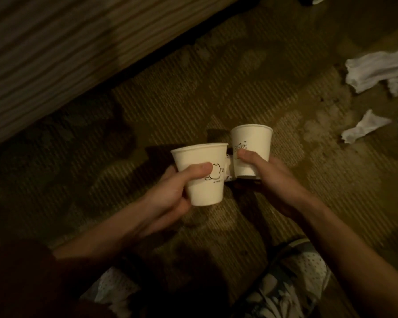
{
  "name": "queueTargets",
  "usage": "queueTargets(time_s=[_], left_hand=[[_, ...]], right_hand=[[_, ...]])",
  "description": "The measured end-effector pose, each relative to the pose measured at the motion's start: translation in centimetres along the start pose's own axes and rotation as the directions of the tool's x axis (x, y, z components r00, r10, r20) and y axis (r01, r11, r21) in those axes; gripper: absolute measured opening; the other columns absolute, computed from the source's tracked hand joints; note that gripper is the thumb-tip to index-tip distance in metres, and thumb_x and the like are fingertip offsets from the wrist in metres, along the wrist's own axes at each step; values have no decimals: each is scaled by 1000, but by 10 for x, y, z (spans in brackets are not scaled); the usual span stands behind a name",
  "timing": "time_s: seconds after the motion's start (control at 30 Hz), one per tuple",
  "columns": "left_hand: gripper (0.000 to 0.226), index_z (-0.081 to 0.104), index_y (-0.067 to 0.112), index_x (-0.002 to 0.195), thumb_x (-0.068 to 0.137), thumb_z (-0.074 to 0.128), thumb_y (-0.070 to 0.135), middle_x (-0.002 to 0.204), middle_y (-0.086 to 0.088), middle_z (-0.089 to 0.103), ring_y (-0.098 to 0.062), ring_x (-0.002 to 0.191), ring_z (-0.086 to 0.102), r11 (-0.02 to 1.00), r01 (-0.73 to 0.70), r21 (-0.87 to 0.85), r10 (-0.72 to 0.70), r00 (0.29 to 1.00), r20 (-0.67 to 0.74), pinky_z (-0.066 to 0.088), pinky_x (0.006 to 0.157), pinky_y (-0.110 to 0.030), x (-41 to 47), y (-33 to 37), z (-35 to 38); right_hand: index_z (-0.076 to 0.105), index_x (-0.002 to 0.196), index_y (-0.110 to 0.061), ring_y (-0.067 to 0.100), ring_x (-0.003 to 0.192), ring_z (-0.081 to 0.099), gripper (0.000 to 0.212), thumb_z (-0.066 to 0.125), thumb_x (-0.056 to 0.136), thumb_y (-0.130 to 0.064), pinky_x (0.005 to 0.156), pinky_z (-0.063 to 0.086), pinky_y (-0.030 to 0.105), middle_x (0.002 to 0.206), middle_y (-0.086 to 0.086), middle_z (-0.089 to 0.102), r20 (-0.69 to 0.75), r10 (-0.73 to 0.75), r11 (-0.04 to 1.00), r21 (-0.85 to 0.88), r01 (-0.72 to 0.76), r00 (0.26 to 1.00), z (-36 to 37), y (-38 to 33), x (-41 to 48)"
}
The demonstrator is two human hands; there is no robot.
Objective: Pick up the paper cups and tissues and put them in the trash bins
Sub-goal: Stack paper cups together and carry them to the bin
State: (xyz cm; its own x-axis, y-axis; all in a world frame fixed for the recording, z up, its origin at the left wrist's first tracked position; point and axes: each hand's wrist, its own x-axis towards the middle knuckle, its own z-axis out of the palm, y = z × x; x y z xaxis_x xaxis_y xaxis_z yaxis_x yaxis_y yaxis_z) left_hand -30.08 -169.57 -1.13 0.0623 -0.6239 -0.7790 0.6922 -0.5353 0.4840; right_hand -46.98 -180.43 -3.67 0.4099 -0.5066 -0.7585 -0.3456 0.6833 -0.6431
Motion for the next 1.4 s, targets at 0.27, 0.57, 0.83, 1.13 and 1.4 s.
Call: queueTargets(time_s=[0.27, 0.57, 0.83, 1.13, 1.4], left_hand=[[57, 61, 22, 119, 69, 77, 44, 104, 0, 75, -15, 94, 72, 904, -210, 372, 236, 972, -25, 57, 71, -26, 13, 16, 2], [55, 63, 29, 102, 65, 68, 70, 84, 17, 75, -3, 75, 72, 612, -420, 670, 289, 908, 304, 52, 53, -15, 14, 105, 77], [35, 69, 30, 90, 73, 71, 61, 84, 16, 75, -3, 76, 72, 365, -706, 608, 372, 709, 600, 53, 55, -14, -33, 169, 207], [60, 64, 17, 116, 72, 72, 57, 94, 7, 76, -7, 84, 73, 254, -871, 421, 440, 491, 752, 56, 60, -20, -51, 164, 381], [66, 49, 15, 136, 81, 72, 45, 118, 5, 63, -6, 98, 64, 229, -826, 516, 280, 563, 778, 53, 66, -13, 3, 96, 522]], right_hand=[[66, 111, -10, 24, 80, 72, 50, 77, 73, -42, 62, 56, 31, 97, 12, 74, -16, -41, 998, 43, 41, 999, 8, -3, -8], [60, 118, -26, 25, 75, 73, 65, 62, 69, -69, 58, 56, 31, 96, 7, 75, -107, -221, 971, 66, 229, 969, -5, -59, -47], [51, 109, -40, 11, 88, 68, 32, 32, 93, -62, 74, 53, 34, 108, -7, 68, -287, -435, 894, -251, 371, 854, -80, -147, -128], [49, 124, -17, 10, 75, 73, 53, 68, 84, -45, 68, 61, 31, 98, 1, 70, -436, -597, 765, -563, 314, 673, -221, -244, -235], [53, 110, -19, 18, 89, 67, 38, 71, 85, -41, 65, 55, 28, 103, 2, 65, -629, -498, 827, -552, 109, 596, -344, -231, -254]])
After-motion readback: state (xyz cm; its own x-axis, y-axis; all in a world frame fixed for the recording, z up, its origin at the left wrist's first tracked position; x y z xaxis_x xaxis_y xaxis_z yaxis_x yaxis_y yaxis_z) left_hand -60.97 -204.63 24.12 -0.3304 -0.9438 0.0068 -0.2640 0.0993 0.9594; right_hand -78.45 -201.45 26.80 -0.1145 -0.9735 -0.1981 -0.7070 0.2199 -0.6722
